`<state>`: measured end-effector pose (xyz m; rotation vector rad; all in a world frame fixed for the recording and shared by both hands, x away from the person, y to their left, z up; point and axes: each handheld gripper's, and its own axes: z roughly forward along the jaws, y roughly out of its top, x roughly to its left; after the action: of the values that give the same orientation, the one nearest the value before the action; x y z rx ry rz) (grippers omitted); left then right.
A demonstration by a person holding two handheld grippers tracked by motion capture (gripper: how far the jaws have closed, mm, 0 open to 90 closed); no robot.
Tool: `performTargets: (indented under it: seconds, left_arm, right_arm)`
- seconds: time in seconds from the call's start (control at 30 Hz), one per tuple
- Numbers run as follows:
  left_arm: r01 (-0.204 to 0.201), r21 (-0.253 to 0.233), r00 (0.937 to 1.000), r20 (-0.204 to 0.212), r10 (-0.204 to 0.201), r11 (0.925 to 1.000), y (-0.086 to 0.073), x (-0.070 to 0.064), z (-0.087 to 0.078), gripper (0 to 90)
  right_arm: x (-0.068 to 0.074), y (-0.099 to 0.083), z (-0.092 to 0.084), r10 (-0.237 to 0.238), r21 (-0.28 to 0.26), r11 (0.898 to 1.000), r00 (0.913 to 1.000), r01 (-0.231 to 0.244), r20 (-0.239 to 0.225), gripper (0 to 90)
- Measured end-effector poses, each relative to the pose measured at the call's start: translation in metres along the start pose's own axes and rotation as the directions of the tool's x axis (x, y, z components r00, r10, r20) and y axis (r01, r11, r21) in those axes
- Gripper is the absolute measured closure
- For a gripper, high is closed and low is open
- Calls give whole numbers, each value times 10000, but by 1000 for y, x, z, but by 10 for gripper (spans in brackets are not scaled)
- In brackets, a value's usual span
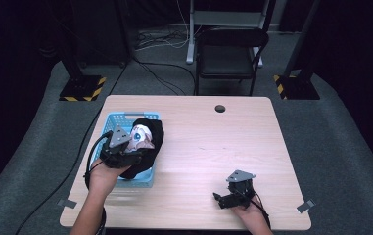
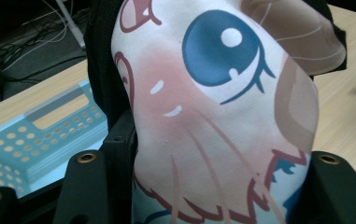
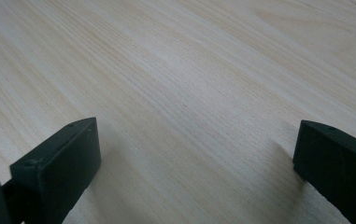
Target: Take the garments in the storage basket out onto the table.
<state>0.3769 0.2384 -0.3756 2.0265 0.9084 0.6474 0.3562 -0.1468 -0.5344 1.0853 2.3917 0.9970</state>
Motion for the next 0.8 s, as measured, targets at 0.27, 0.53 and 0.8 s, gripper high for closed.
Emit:
performTargets:
  seconds: [0.27, 0.53, 0.8]
  left_arm:
    - [-182, -92, 9993, 333, 185, 9998, 3, -9, 1, 419]
    - [-399, -72, 9965, 726, 403, 9992, 4, -20, 7, 418]
    - [-673, -11, 9896, 1273, 669, 9977, 5, -30, 14, 418]
  right_arm:
    - [0, 0, 0, -2, 1, 10000, 10000, 2, 1, 2]
    - [0, 0, 0, 0, 1, 10000, 10000, 0, 0, 2]
    - [0, 0, 0, 1, 3, 10000, 10000, -1, 0, 2]
